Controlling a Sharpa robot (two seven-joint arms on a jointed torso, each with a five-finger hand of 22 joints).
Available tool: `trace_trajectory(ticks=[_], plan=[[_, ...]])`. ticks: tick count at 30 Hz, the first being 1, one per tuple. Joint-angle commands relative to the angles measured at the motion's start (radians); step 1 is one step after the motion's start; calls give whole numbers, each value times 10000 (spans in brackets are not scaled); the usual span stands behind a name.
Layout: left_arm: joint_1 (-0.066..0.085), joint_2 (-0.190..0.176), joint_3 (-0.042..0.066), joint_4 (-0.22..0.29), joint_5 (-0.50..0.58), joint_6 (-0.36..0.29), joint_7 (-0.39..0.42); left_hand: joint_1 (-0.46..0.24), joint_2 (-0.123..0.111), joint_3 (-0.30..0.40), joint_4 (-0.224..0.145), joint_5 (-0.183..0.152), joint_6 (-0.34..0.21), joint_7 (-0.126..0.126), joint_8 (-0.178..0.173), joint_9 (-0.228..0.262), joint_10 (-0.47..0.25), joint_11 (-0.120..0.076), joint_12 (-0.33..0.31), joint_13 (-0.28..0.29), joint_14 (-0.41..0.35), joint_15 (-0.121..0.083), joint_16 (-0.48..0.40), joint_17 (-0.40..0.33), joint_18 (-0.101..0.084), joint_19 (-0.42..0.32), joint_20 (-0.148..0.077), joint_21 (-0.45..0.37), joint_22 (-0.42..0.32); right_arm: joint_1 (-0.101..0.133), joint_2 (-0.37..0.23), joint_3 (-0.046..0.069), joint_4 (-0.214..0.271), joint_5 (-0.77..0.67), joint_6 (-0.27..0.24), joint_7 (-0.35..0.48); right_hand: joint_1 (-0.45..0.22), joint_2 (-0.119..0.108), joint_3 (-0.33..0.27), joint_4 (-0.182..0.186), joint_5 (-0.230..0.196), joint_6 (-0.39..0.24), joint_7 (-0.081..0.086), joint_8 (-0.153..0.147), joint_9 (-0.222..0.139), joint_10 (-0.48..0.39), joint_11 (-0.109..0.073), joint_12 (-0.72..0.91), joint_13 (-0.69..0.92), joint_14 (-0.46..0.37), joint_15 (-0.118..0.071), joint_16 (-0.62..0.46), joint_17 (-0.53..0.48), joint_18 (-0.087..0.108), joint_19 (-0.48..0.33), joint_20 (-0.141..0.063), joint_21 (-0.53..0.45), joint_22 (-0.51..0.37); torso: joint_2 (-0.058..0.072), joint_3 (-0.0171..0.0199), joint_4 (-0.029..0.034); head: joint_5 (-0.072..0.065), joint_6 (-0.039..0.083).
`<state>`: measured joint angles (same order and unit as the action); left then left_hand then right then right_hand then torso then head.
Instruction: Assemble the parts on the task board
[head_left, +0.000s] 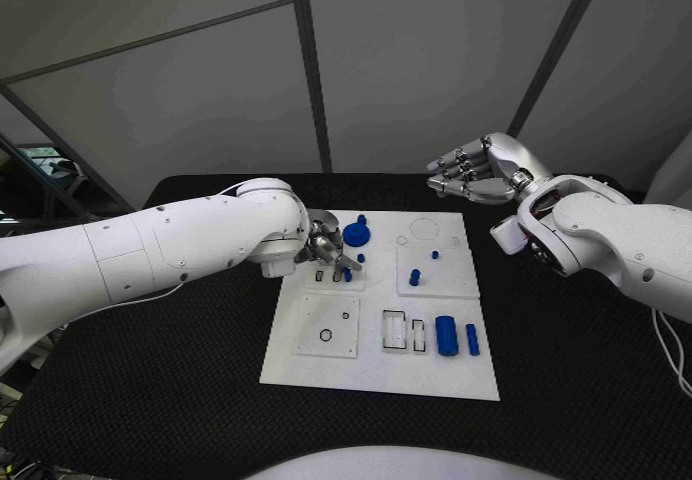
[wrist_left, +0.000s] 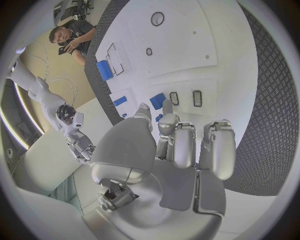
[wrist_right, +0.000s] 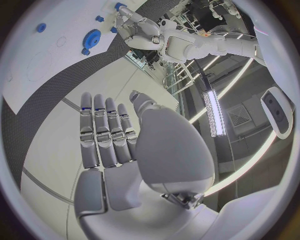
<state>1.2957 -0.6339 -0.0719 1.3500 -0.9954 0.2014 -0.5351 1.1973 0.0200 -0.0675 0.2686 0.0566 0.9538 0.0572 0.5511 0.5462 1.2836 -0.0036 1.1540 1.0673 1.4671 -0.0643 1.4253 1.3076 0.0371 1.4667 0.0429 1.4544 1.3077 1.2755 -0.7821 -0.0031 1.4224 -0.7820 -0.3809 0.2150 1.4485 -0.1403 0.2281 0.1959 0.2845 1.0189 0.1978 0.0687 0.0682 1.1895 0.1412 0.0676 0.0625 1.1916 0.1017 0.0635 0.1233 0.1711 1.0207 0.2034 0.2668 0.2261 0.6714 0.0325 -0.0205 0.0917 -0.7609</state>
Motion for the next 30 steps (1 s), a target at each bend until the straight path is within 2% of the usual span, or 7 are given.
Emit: trace_trajectory(ticks=[1, 14, 21, 27, 30], plan=[[18, 27, 3, 1, -64, 216, -80, 135, -28, -4, -58, -18, -59, 4, 58, 33, 7, -89, 66, 18, 532, -86, -32, 794, 44, 187, -59, 25, 661, 22, 22, 8, -7, -51, -66, 1, -73, -11, 22, -62, 64, -8, 71, -43, -8, -80, -4, -26, -4, -70, -26, -5, -9, 117, 73, -10, -18, -9, -4, -1, 3, 2, -29], [18, 73, 3, -3, -62, 381, -86, 401, 35, 46, -207, -16, -90, -14, 141, 213, 33, -105, 95, 62, 535, -99, -39, 801, 44, 187, -70, 23, 674, 21, 67, 7, -41, -52, -27, 5, -76, -2, 25, -66, 81, -4, 70, -41, -6, -81, -6, -25, -4, -68, -27, -3, -19, 118, 83, -10, -31, -21, 4, -3, 6, 8, -70], [18, 70, 4, 11, -29, 357, -83, 786, 292, 313, -414, -11, -156, -51, 166, 367, 39, -139, 91, 79, 537, -126, -46, 811, 46, 183, -92, 15, 679, 21, 100, 6, -78, -52, -16, 14, -76, -2, 25, -66, 81, -4, 70, -41, -6, -81, -6, -25, -4, -68, -27, -3, -19, 118, 83, -10, -31, -21, -2, -6, 4, 15, -86], [18, 29, 4, 56, 152, 227, -71, 1483, 702, 1068, -786, -5, -299, -122, 99, 484, 5, -213, 37, 73, 540, -192, -55, 823, 49, 180, -149, 5, 687, 21, 118, 6, -113, -52, -11, 14, -80, 8, 28, -72, 101, 0, 68, -39, -5, -84, -7, -25, -5, -68, -27, -3, -33, 119, 94, -9, -48, -38, 7, -9, -2, 19, -87], [17, -7, 4, 99, 277, 145, -60, 1794, 713, 1777, -973, -5, -393, -126, 32, 551, -31, -240, -27, 55, 541, -216, -62, 832, 47, 182, -187, 3, 703, 20, 130, 6, -137, -52, -2, 13, -80, 8, 28, -72, 101, 0, 68, -39, -5, -84, -7, -25, -5, -68, -27, -3, -33, 119, 94, -9, -48, -38, 8, -11, 3, 27, -93]])
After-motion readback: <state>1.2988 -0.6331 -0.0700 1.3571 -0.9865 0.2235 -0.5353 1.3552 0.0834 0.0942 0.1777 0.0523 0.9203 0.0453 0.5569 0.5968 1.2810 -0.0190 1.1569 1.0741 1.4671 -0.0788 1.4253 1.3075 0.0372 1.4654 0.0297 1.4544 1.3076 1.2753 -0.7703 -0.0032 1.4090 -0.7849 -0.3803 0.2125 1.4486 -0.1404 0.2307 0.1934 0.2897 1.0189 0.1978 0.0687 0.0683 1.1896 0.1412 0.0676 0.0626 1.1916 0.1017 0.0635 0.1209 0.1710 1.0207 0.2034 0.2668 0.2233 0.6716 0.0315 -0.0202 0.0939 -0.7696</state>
